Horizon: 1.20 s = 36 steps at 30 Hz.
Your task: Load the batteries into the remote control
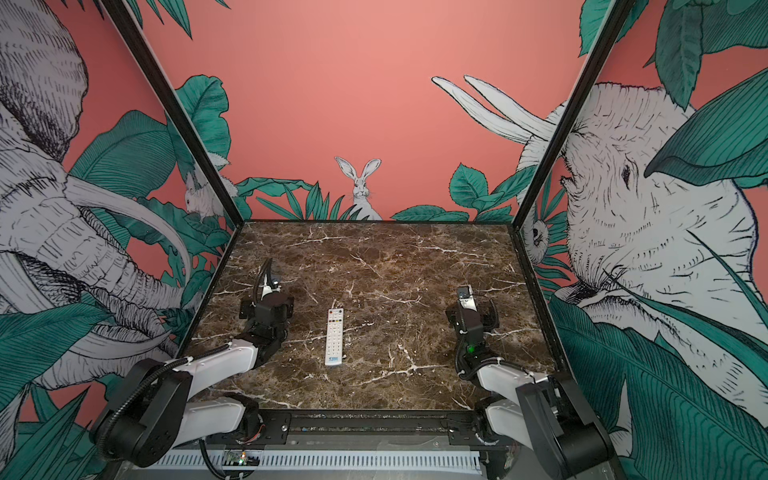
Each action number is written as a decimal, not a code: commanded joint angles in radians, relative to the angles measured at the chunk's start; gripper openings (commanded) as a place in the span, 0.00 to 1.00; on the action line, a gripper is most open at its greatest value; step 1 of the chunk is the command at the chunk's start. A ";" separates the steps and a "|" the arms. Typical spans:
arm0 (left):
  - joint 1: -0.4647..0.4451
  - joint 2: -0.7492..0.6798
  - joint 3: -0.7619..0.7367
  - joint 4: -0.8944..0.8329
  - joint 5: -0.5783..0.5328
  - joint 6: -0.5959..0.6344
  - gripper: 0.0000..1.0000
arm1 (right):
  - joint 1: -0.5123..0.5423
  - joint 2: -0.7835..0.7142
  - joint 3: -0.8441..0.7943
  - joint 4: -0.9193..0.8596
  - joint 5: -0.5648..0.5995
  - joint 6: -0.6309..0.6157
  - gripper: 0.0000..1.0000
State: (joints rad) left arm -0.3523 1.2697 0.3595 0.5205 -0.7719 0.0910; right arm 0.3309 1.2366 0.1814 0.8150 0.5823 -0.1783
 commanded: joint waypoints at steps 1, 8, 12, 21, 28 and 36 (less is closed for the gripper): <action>0.031 0.031 -0.003 0.147 0.069 0.024 1.00 | -0.007 0.085 -0.009 0.271 -0.029 -0.046 0.99; 0.055 0.094 0.017 0.221 0.150 0.052 1.00 | -0.020 0.323 -0.010 0.593 -0.048 -0.056 0.99; 0.061 0.137 0.022 0.291 0.176 0.094 1.00 | -0.037 0.346 0.020 0.564 -0.062 -0.040 0.99; 0.089 0.260 0.024 0.453 0.211 0.138 1.00 | -0.115 0.317 0.035 0.472 -0.115 0.067 0.99; 0.196 0.229 0.030 0.358 0.408 0.041 1.00 | -0.160 0.328 0.120 0.293 -0.132 0.125 0.99; 0.254 0.294 0.026 0.416 0.478 -0.001 1.00 | -0.219 0.322 0.182 0.167 -0.180 0.186 0.99</action>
State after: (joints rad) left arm -0.0998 1.5612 0.3771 0.8963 -0.3344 0.1120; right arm 0.1341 1.5822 0.3374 1.0397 0.4263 -0.0433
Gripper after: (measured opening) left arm 0.995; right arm 0.990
